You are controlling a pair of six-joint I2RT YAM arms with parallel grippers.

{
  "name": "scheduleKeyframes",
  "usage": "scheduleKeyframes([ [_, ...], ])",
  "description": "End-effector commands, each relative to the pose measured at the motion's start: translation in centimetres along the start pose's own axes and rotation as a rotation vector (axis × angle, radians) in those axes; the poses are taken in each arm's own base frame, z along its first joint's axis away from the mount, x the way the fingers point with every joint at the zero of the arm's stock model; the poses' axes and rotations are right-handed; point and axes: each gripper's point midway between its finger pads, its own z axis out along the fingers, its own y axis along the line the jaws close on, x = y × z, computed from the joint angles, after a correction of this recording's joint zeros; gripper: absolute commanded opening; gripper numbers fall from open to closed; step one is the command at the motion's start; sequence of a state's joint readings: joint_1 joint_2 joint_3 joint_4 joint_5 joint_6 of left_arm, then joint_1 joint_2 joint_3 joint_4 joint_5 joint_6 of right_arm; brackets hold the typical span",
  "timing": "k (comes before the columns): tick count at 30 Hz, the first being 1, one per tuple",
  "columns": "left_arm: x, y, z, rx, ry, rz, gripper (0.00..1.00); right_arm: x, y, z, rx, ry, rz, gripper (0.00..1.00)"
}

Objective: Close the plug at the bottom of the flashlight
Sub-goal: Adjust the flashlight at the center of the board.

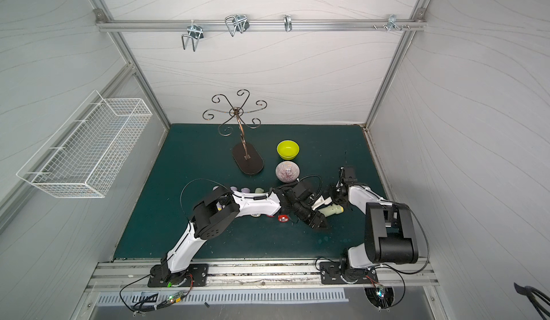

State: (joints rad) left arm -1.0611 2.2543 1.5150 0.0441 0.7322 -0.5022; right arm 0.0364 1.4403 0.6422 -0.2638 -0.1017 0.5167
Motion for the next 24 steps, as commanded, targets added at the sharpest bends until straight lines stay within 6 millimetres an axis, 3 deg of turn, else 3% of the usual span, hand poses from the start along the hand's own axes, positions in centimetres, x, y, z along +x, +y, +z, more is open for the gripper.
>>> scheduleKeyframes([
  [1,-2.9,3.7,-2.6,-0.029,-0.115,-0.099,0.50,1.7,-0.5,-0.4,-0.001,0.037,-0.005,0.00],
  [5,-4.4,5.1,-4.4,-0.041,-0.177,-0.101,0.49,3.0,-0.8,-0.4,-0.018,0.065,-0.001,0.00],
  [10,-5.6,6.2,-5.3,-0.067,-0.193,-0.099,0.49,4.1,-0.2,-1.1,-0.064,0.081,0.012,0.00],
  [17,-6.4,5.7,-5.6,-0.069,-0.197,-0.077,0.49,5.8,0.9,-2.2,-0.135,0.115,0.007,0.00],
  [24,-6.8,5.2,-5.7,-0.055,-0.198,-0.079,0.51,8.7,3.6,-2.8,-0.195,0.167,-0.047,0.00],
])
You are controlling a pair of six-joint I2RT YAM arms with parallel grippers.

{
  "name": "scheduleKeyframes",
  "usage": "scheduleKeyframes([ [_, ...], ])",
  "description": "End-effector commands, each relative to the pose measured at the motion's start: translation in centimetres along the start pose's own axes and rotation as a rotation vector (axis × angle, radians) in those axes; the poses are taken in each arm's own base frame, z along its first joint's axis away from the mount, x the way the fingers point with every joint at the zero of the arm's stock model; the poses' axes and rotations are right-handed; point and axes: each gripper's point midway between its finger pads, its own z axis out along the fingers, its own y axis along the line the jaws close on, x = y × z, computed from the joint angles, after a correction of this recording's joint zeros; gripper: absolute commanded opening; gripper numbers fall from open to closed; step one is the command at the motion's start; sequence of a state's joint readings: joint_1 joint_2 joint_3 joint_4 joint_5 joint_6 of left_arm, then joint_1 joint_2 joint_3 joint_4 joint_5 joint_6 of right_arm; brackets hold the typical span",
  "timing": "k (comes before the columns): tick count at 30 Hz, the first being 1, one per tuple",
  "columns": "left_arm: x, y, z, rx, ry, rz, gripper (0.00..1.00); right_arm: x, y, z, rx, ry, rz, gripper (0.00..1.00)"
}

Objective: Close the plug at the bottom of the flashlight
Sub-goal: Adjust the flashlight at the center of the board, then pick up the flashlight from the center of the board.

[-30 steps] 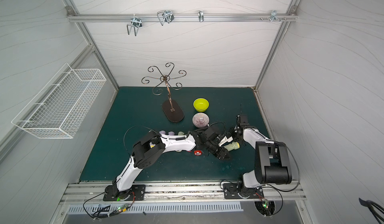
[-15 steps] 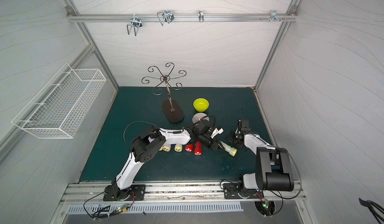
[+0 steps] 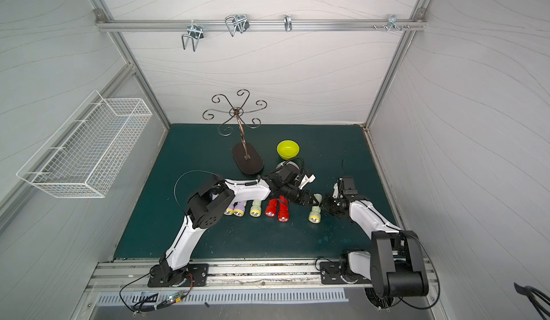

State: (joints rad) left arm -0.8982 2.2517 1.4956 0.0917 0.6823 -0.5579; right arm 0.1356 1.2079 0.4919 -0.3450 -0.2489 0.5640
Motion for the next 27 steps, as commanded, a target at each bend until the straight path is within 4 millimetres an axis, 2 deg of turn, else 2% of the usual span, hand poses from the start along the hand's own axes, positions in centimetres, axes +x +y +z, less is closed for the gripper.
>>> scheduleKeyframes([
  [1,-1.5,-1.4,0.2,0.034,-0.022,0.038,0.51,2.0,1.8,-0.1,-0.048,0.052,-0.014,0.00],
  [6,-1.2,-1.2,0.0,0.019,-0.012,0.038,0.51,2.6,1.6,-0.5,-0.030,0.051,-0.030,0.00],
  [9,-1.0,-1.2,-0.4,-0.018,-0.004,0.062,0.53,2.5,1.5,-1.4,-0.034,0.036,-0.024,0.00],
  [19,0.4,-1.7,-1.3,-0.231,0.069,0.266,0.59,0.6,1.3,-7.6,-0.070,-0.120,-0.007,0.00],
  [27,0.1,-1.5,-0.6,-0.295,0.103,0.312,0.60,0.4,2.3,-7.9,-0.107,-0.113,-0.005,0.01],
])
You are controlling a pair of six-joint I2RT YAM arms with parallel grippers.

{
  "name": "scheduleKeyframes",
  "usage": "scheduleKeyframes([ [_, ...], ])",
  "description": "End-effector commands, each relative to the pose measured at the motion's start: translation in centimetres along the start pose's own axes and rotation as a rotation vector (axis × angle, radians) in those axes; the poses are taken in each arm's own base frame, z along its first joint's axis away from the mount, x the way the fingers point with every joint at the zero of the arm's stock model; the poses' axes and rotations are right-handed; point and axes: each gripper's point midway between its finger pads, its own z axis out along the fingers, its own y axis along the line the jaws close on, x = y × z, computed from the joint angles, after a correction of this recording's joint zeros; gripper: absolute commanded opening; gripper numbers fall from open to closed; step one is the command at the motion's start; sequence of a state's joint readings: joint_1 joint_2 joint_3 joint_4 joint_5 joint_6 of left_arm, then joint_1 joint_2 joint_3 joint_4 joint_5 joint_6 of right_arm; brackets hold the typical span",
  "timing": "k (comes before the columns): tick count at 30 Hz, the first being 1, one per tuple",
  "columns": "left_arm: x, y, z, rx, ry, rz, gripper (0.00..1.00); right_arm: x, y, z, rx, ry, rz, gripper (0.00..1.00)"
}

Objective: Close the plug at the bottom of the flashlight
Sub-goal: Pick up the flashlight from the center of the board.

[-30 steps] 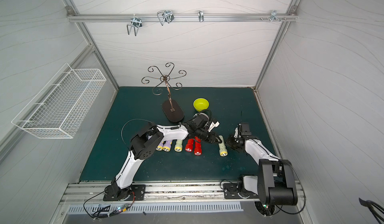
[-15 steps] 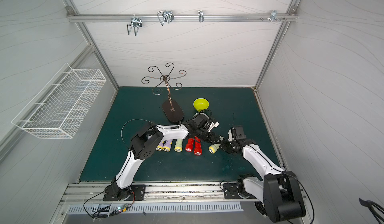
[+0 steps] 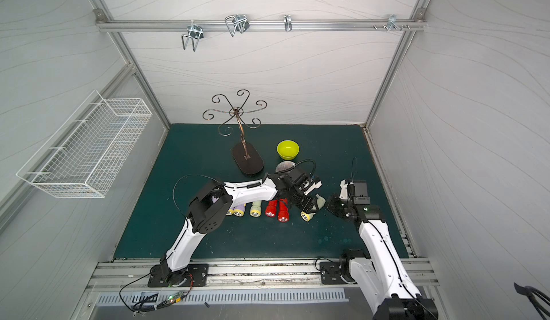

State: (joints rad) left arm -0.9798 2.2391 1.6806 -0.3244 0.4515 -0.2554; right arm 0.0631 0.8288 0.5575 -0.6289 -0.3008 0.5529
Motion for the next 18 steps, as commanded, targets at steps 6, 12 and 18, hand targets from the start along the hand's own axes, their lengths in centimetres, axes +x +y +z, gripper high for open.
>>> scheduleKeyframes([
  [6,-2.0,-0.3,-0.4,-0.121,0.015,0.131,0.60,0.5,0.0,-0.1,-0.002,0.031,0.009,0.02],
  [12,-1.0,-0.3,0.7,-0.205,0.077,0.194,0.60,0.1,0.5,-0.4,-0.014,0.024,0.009,0.07],
  [18,0.1,0.0,1.8,-0.251,0.109,0.216,0.62,-0.1,1.1,-0.8,-0.033,0.023,0.016,0.14],
])
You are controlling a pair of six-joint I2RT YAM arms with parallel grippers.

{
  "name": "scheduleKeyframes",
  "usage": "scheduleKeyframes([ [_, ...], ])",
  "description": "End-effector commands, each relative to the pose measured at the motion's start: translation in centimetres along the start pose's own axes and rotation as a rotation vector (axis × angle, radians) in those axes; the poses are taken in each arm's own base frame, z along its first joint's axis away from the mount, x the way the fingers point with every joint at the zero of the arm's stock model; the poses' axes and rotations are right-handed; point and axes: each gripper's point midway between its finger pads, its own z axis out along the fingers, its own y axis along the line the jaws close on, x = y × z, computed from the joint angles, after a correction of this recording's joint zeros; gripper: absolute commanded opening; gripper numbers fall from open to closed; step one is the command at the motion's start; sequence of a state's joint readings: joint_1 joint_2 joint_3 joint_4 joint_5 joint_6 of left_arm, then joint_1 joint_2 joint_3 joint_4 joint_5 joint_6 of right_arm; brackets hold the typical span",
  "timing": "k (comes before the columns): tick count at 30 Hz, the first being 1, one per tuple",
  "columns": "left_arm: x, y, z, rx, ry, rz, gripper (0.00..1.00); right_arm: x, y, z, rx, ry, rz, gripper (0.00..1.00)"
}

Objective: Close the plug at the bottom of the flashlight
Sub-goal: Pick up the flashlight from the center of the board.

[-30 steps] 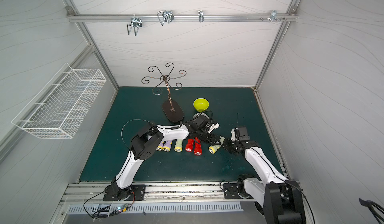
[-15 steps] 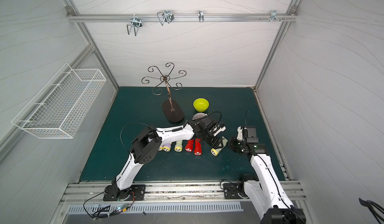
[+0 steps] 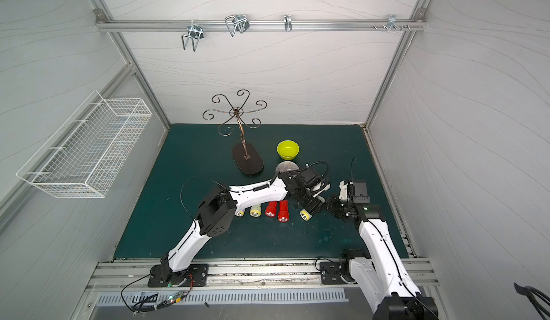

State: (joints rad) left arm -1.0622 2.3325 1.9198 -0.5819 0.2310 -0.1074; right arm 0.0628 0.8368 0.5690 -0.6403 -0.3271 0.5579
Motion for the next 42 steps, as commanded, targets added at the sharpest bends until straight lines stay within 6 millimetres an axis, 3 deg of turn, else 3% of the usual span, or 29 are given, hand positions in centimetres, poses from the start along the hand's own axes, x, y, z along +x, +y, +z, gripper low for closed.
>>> scheduleKeyframes([
  [1,0.3,0.7,1.0,-0.063,0.027,0.047,0.62,-0.2,0.8,-0.7,-0.017,0.002,0.007,0.14],
  [18,-0.8,2.7,2.9,-0.170,0.023,0.063,0.57,0.0,0.1,-0.4,0.001,0.006,0.013,0.14],
  [22,-0.5,3.0,3.2,-0.180,0.029,0.060,0.50,0.0,0.0,-0.4,0.004,0.004,0.011,0.14],
  [24,-0.5,3.1,3.0,-0.186,0.024,0.059,0.39,0.1,-0.1,-0.3,0.008,0.007,0.012,0.14],
  [29,-1.5,2.7,0.7,-0.192,-0.043,0.059,0.24,0.1,-0.1,-0.3,0.009,0.004,0.013,0.14],
  [35,-3.1,1.6,-4.0,-0.176,-0.158,0.058,0.19,-0.6,1.0,-1.1,-0.017,-0.010,0.000,0.16],
  [36,-2.5,1.7,-4.4,-0.173,-0.156,0.057,0.18,-0.7,1.2,-1.3,-0.020,-0.013,-0.001,0.17],
  [42,-3.1,1.3,-9.4,-0.154,-0.277,0.066,0.14,-1.6,2.9,-2.5,-0.068,-0.028,-0.025,0.19],
])
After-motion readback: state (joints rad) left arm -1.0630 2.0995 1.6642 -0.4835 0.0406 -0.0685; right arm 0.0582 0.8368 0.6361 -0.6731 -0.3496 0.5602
